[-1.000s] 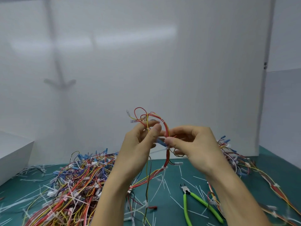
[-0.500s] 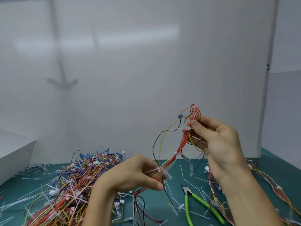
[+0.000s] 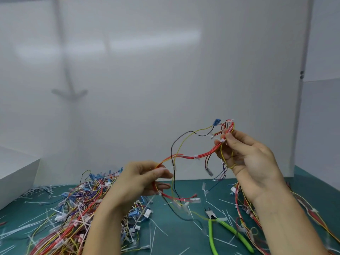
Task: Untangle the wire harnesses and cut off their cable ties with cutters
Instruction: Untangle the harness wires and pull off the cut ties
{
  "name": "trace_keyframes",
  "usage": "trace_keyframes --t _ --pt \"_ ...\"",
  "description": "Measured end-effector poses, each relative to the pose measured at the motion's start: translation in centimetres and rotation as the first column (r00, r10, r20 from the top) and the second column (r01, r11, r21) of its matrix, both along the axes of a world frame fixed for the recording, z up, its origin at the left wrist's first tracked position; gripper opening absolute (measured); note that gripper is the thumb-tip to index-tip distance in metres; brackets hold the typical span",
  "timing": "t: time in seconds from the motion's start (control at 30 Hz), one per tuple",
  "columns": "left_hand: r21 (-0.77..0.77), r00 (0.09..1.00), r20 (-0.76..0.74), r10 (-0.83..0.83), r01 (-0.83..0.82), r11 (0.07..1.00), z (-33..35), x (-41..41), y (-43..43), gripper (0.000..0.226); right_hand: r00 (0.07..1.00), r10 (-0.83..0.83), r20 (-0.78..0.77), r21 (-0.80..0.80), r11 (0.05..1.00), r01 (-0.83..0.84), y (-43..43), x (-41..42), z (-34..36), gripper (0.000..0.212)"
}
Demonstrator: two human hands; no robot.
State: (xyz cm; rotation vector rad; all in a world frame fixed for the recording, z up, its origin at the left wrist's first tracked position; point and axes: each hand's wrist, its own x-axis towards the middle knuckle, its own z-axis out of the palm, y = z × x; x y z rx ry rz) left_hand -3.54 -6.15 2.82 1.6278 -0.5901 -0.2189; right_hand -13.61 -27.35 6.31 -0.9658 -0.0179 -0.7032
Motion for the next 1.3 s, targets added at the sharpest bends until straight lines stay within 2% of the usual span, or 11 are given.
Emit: trace_keyframes --t 0.1,0.23,0.33,0.4,0.53,0.63,0.73,0.8,0.93,1.1,1.3 --pt "-0.154 0.998 -0.058 -0.030 0.020 0.988 0.2 -0.2 -0.1 0.017 0.999 0.051 0.004 0.042 0.998 -0.051 -0.1 0.2 0.0 0.023" --pt "-0.287 0.994 -0.086 -0.069 0.041 0.957 0.3 -0.1 -0.2 0.018 0.996 0.089 0.020 0.049 0.995 -0.090 -0.2 0.3 -0.2 0.021" --pt "-0.327 0.993 -0.093 -0.071 0.037 0.944 0.3 0.1 -0.2 0.023 0.996 0.084 0.024 0.029 0.996 -0.085 -0.2 0.2 -0.1 0.035" --pt "-0.303 0.994 -0.088 -0.067 0.037 0.952 0.2 0.2 0.0 0.025 0.996 0.085 0.032 0.006 0.996 -0.085 -0.1 0.1 -0.1 0.034" --pt "-0.137 0.994 -0.092 -0.055 0.042 0.990 -0.8 0.6 -0.2 0.021 0.998 0.062 0.031 -0.062 0.996 -0.060 -0.1 -0.2 0.0 0.027" --pt "0.154 0.998 0.006 -0.056 0.055 0.987 -1.7 0.6 -0.8 0.013 1.000 0.025 0.018 -0.159 0.987 -0.022 0.0 -0.6 0.0 0.017" --pt "0.464 0.972 0.095 -0.215 0.148 0.873 -1.7 0.4 -1.2 0.039 0.998 -0.062 -0.005 -0.270 0.961 0.058 0.3 -0.7 0.0 0.019" --pt "0.512 0.944 0.073 -0.323 0.243 0.824 -1.4 0.3 -1.0 0.062 0.992 -0.123 -0.005 -0.351 0.930 0.113 0.4 -0.7 0.0 0.023" --pt "0.283 0.946 0.129 -0.298 0.252 0.925 -0.2 -0.4 0.0 0.092 0.976 -0.218 -0.008 -0.518 0.836 0.183 0.4 -0.6 -0.1 0.029" --pt "-0.105 0.971 0.217 -0.098 0.123 0.987 2.2 -1.9 -0.8 0.045 0.957 -0.289 0.001 -0.725 0.659 0.200 1.4 -0.1 -0.2 0.025" --pt "-0.215 0.993 0.088 0.080 -0.060 0.975 2.7 -3.6 -4.1 0.021 0.926 -0.365 0.091 -0.930 0.303 0.211 3.9 0.4 -1.0 0.025"
